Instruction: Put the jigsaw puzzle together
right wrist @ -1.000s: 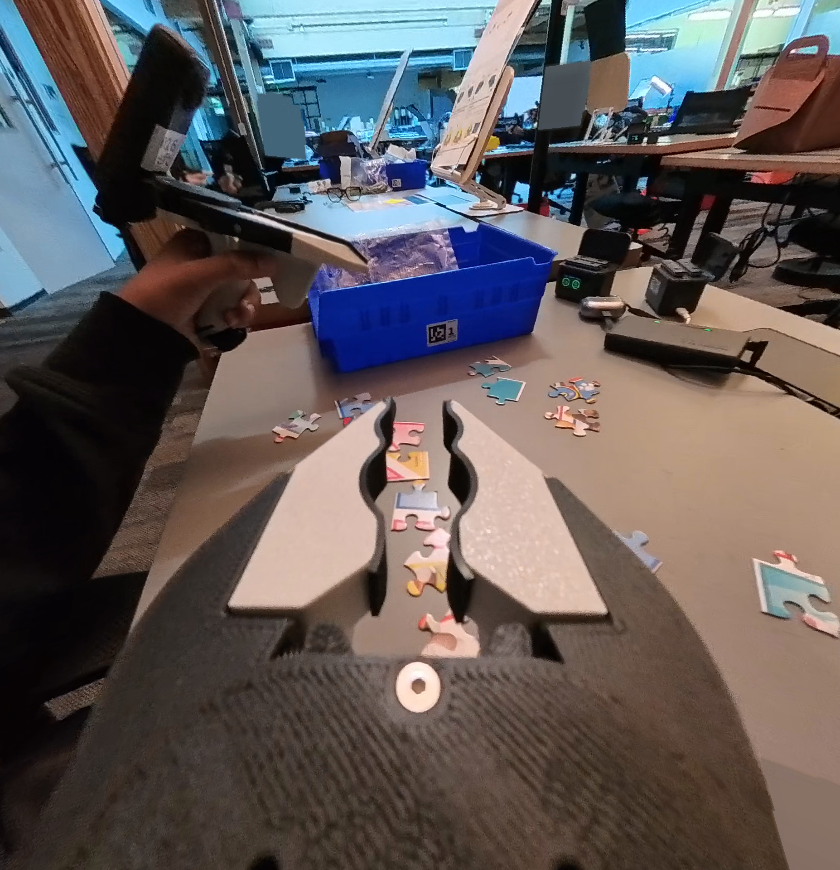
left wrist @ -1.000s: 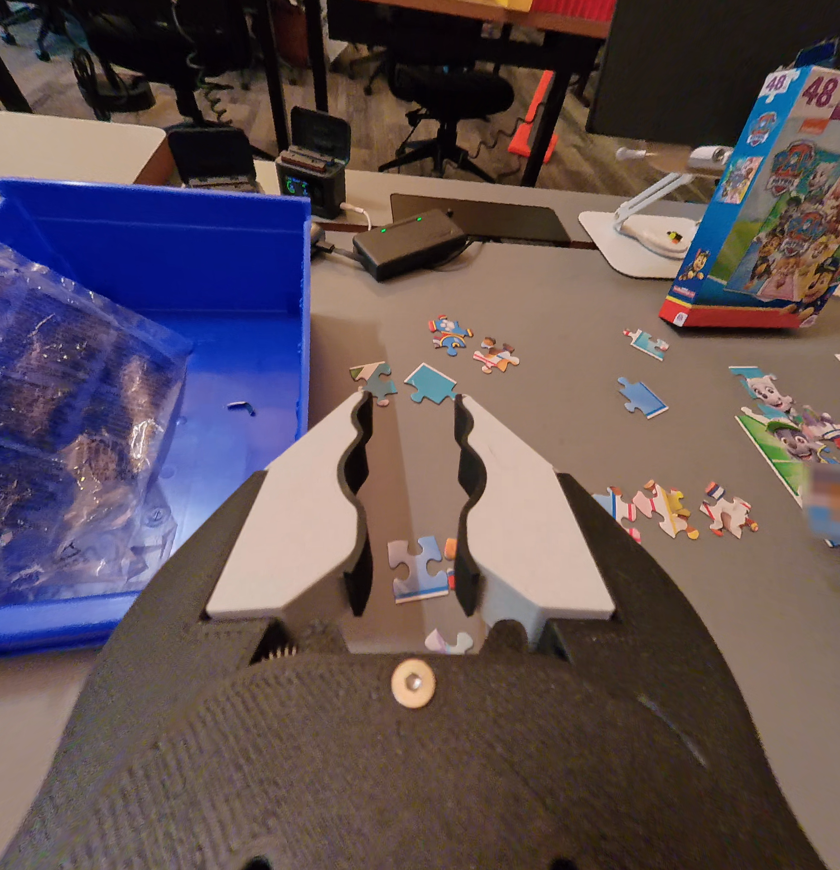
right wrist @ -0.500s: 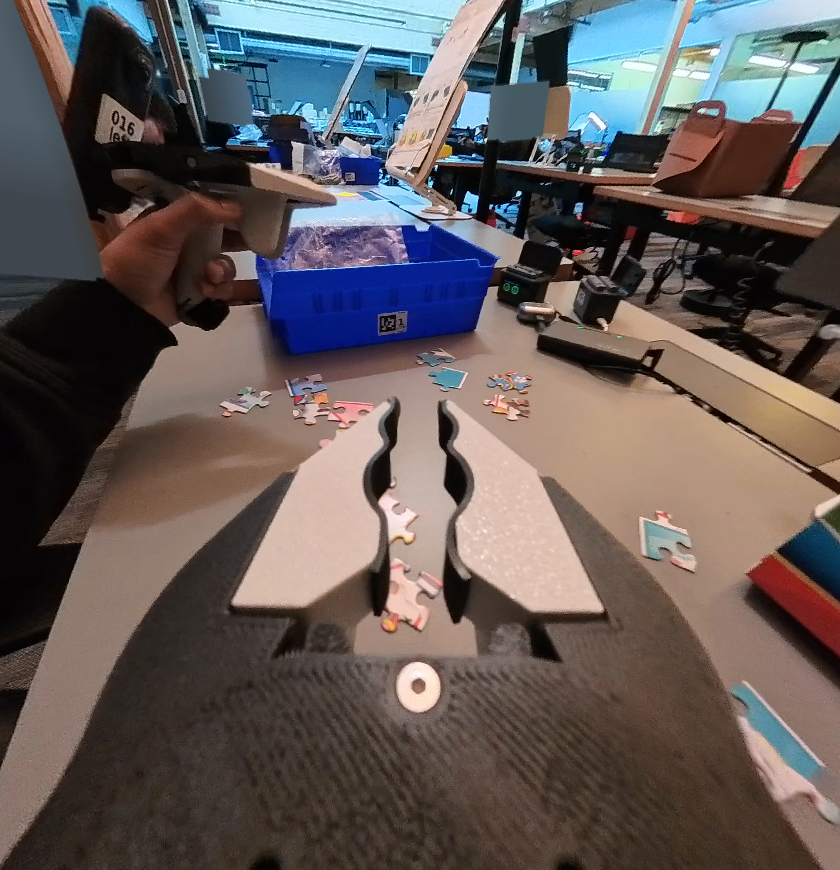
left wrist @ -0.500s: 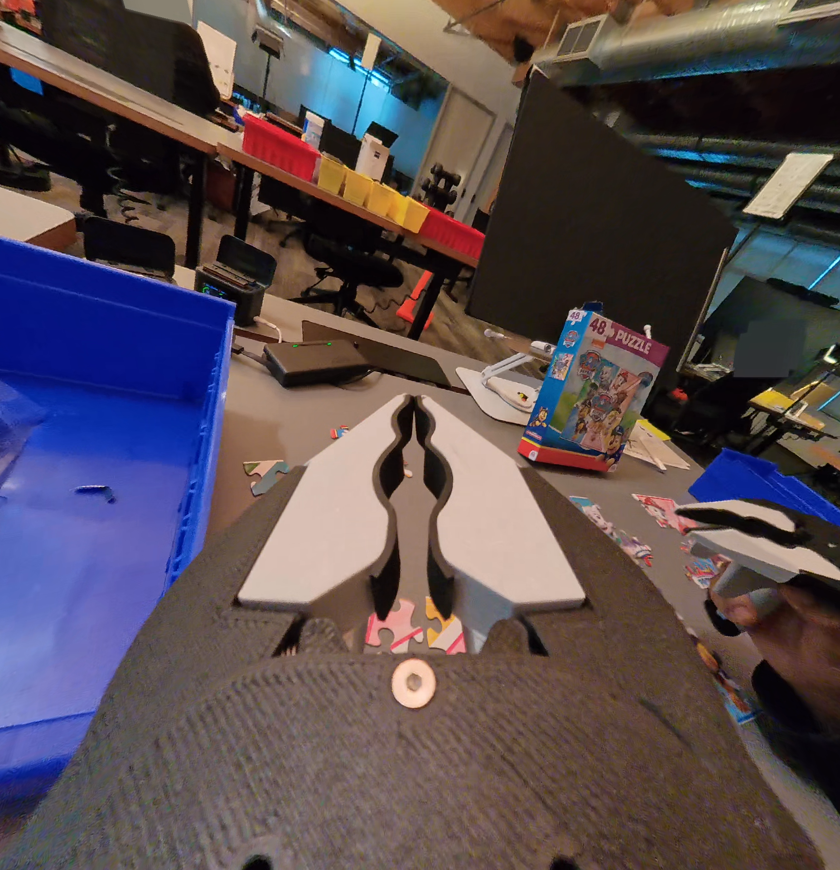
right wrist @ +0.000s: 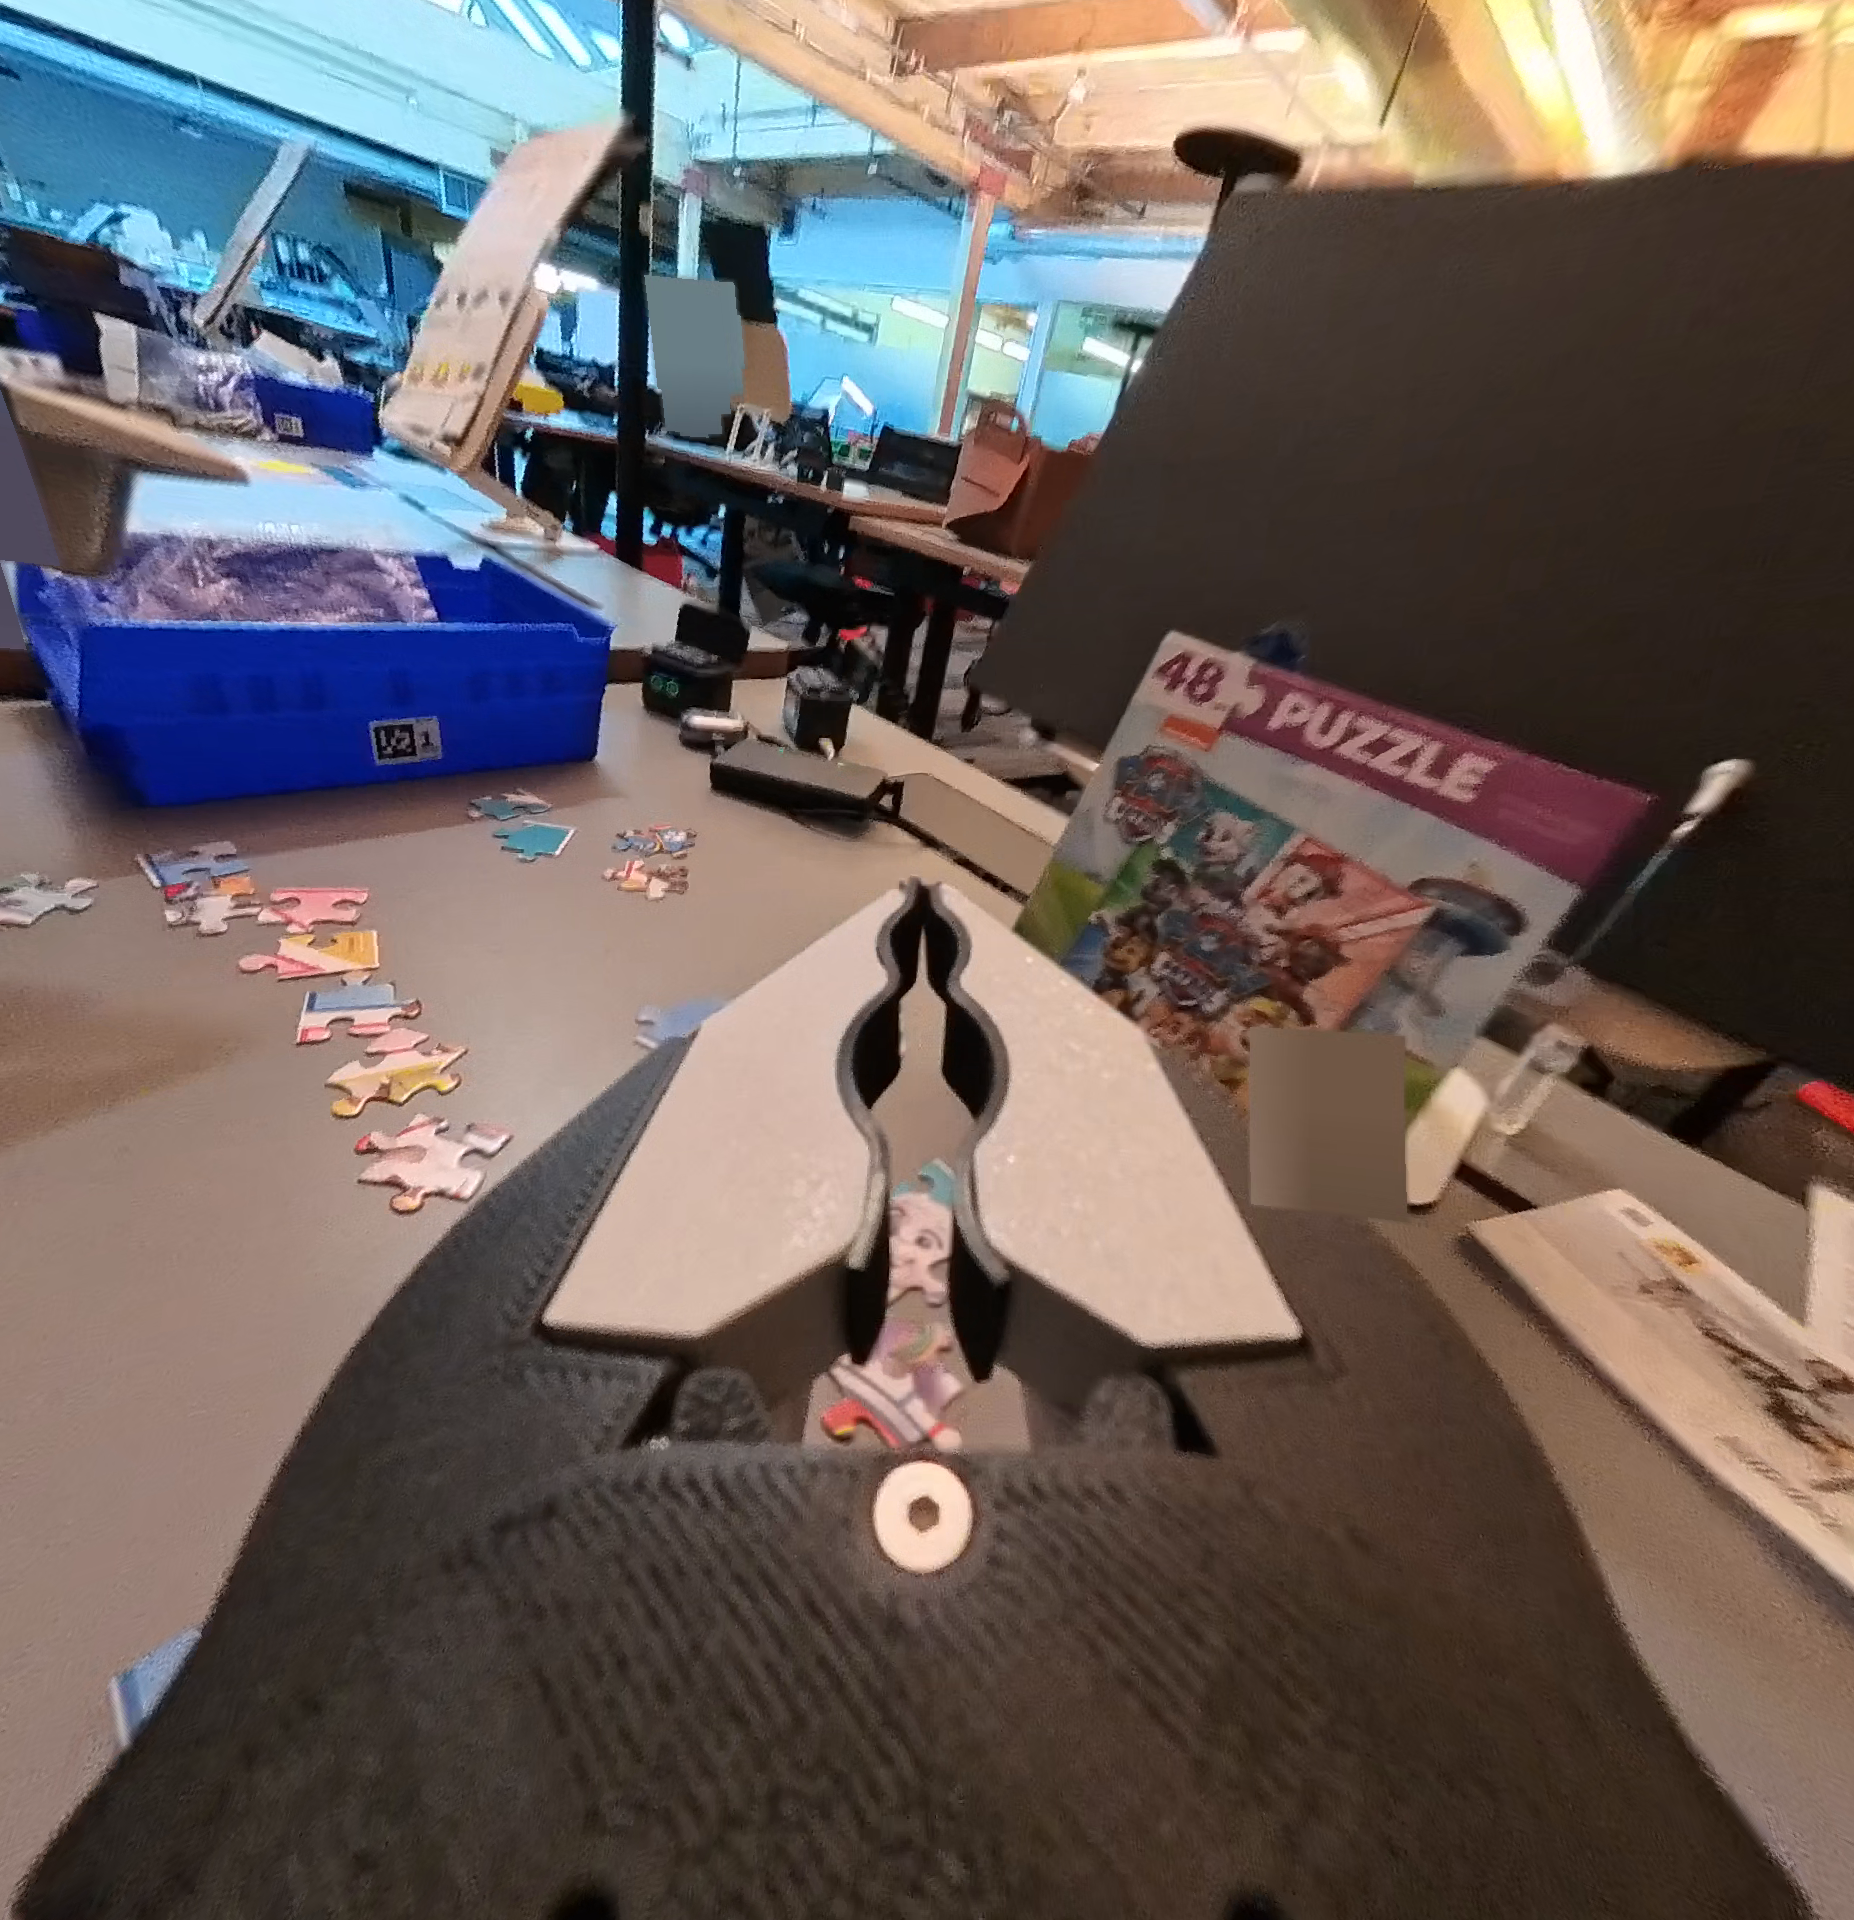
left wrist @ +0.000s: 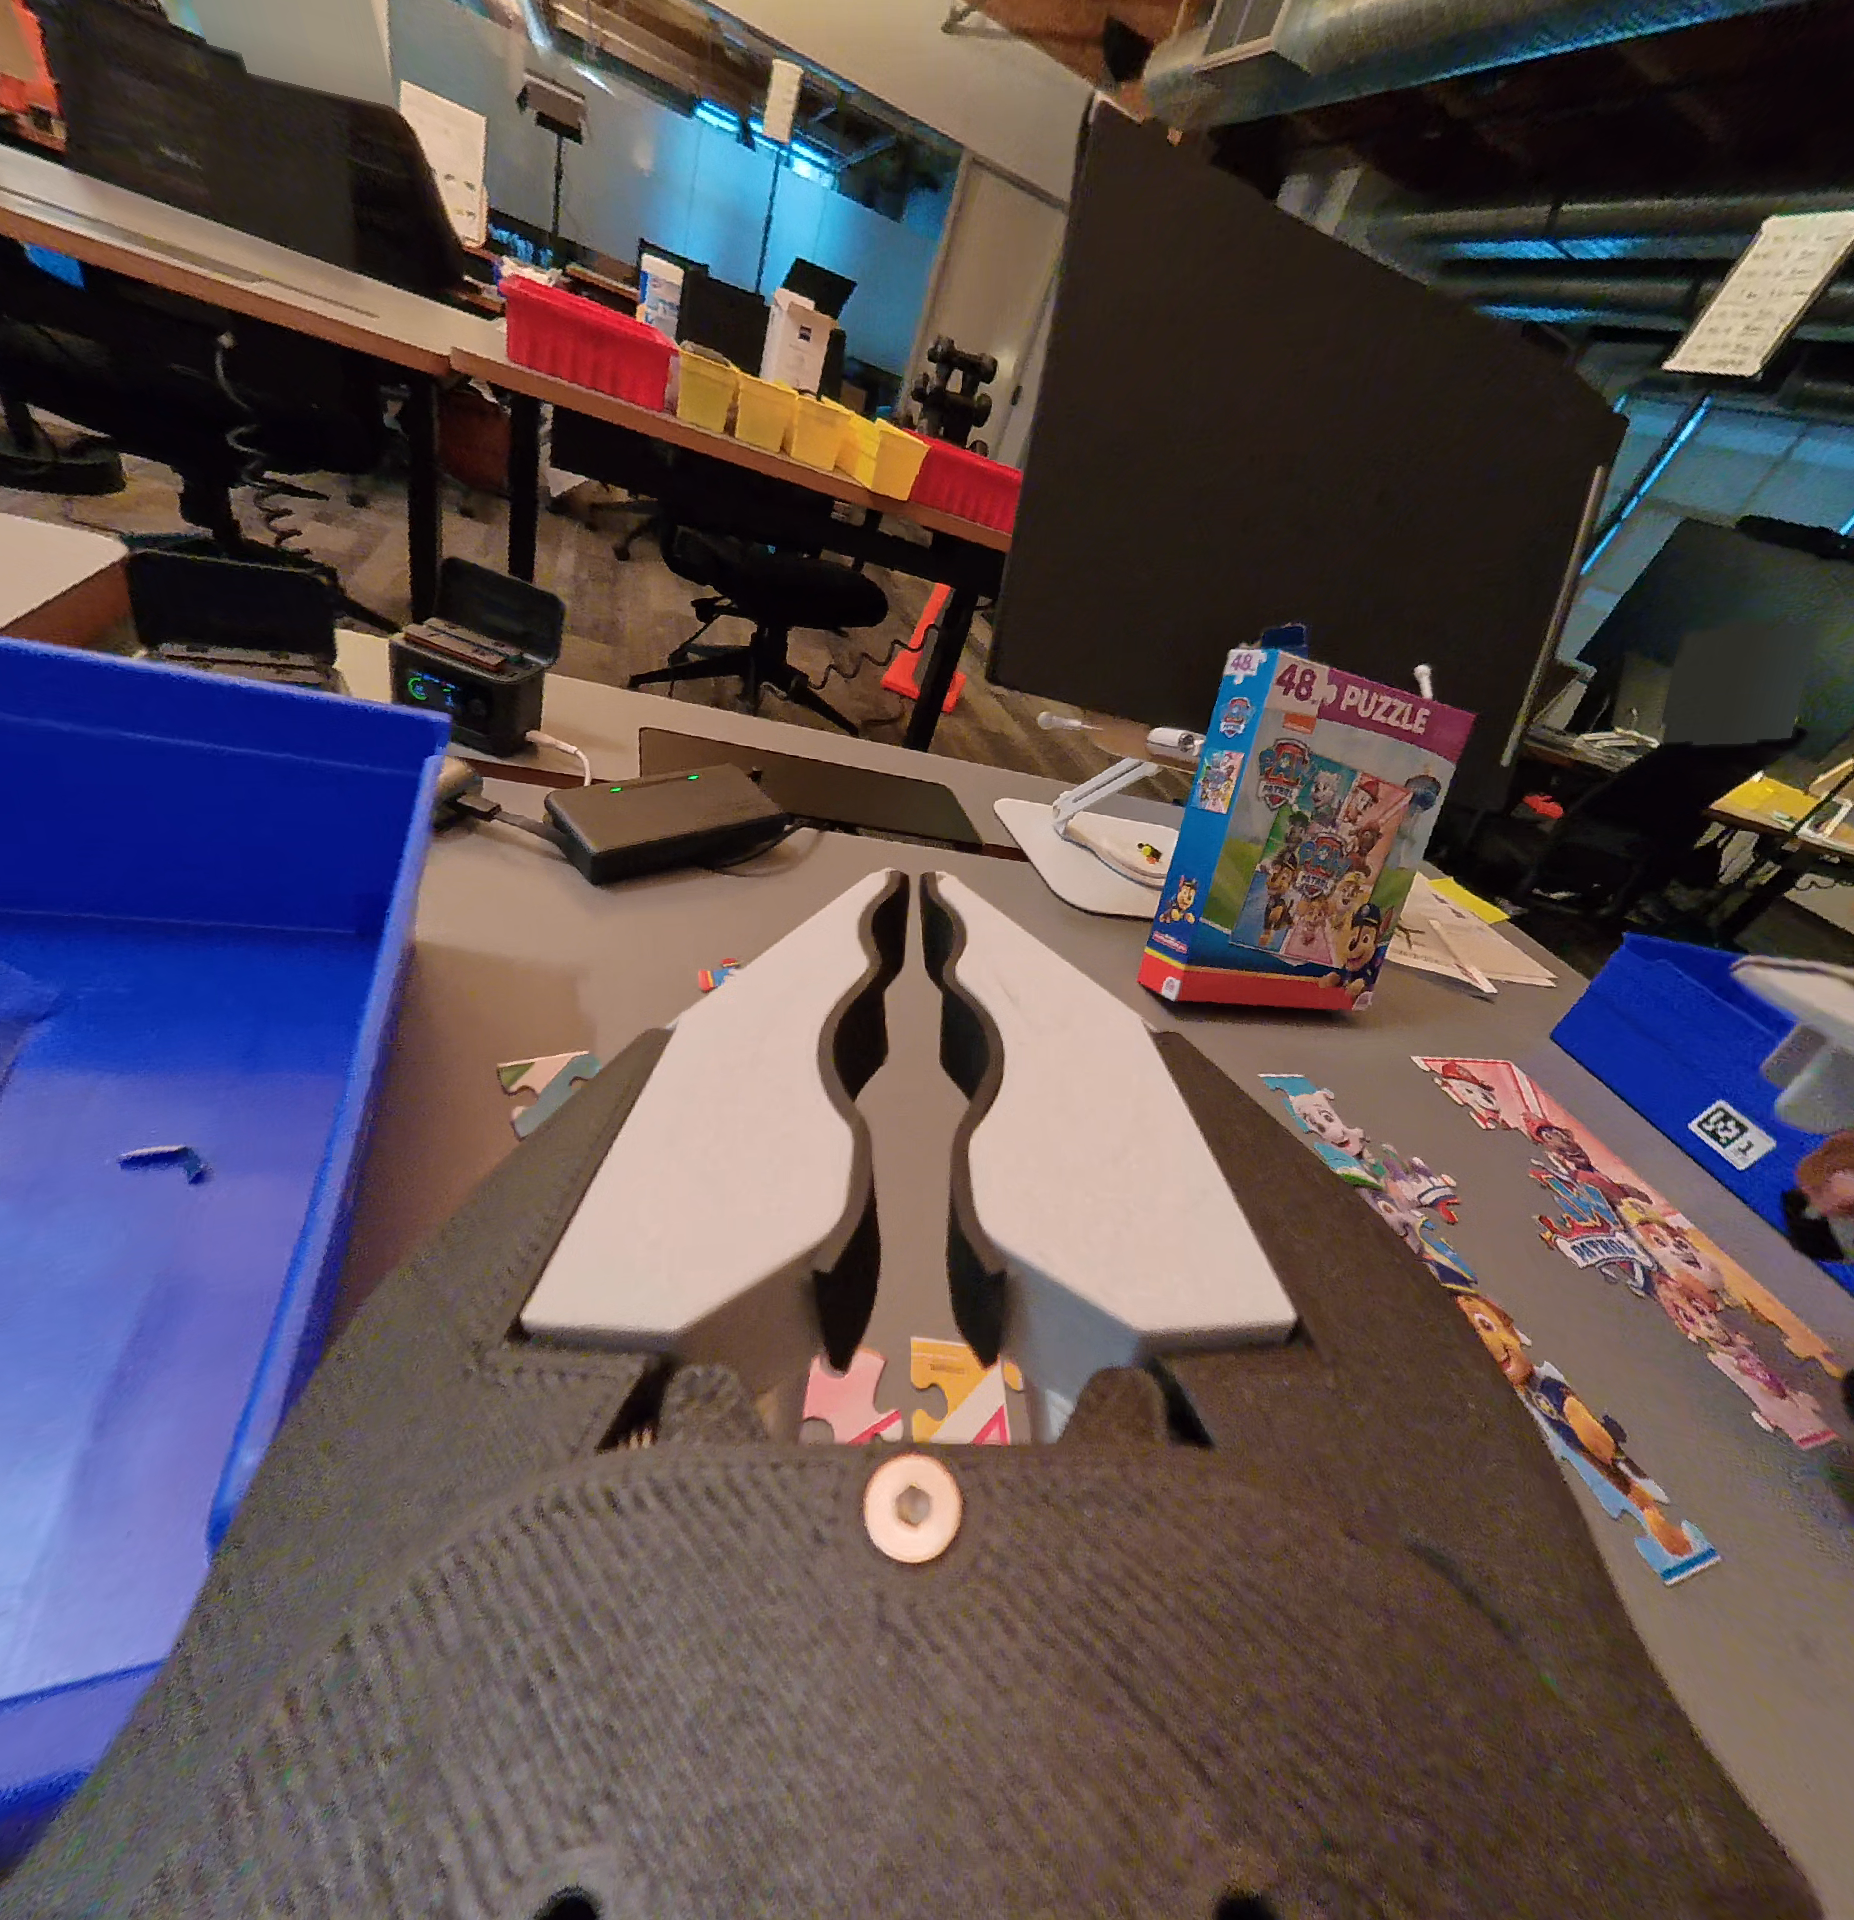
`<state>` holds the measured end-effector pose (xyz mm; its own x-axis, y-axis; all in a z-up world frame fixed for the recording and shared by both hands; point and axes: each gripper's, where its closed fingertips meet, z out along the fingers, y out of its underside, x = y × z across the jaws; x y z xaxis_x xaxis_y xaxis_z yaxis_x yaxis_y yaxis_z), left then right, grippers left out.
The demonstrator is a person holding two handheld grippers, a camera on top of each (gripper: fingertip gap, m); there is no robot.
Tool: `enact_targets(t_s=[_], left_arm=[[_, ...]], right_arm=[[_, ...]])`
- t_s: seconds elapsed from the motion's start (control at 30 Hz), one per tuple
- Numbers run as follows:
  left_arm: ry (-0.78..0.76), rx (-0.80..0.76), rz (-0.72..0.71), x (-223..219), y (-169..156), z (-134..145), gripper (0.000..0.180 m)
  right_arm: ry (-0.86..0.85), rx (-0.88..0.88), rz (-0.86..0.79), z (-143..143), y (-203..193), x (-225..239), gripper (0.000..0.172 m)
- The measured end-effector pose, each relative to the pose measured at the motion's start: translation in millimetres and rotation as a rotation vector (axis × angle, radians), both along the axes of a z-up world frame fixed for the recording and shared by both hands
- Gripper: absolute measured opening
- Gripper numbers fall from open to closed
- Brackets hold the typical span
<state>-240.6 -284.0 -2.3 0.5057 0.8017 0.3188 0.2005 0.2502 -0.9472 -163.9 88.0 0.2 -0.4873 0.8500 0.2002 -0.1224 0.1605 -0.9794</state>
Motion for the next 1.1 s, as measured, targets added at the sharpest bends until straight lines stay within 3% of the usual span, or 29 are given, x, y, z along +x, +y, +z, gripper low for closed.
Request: enact_targets(t_s=[0.1,0.17,0.3,0.47,0.6,0.77,1.0,1.1], left_arm=[[0.003,-0.047,-0.006,1.8,9.0,2.2,0.0],[-0.025,-0.142,0.098,-1.4,-4.2,-3.0,0.0],[-0.048,-0.324,0.305,2.4,-43.3,-4.8,0.0],[0.006,-0.179,0.215,13.1,-29.7,14.3,0.0],[0.01,-0.245,0.249,11.9,-31.8,12.1,0.0],[0.045,-0.153,0.155,2.9,-12.5,14.1,0.0],[-0.127,-0.228,0.177,-7.1,-25.7,-21.1,0.0],[-0.137,-0.235,0.171,-4.9,-33.3,-24.2,0.0]], right_arm=[[0.086,-0.027,-0.039,27.8,20.8,18.8,0.0],[0.112,-0.05,-0.042,35.8,28.3,28.6,0.0],[0.089,-0.078,-0.037,17.1,37.2,30.0,0.0],[-0.05,-0.08,-0.008,-39.0,37.9,12.6,0.0],[-0.056,-0.101,0.049,-35.9,26.9,17.0,0.0],[-0.081,-0.007,-0.017,-54.2,31.2,9.7,0.0],[-0.008,0.084,-0.137,-52.9,45.5,3.7,0.0],[-0.034,0.062,-0.147,-59.6,52.8,-2.2,0.0]])
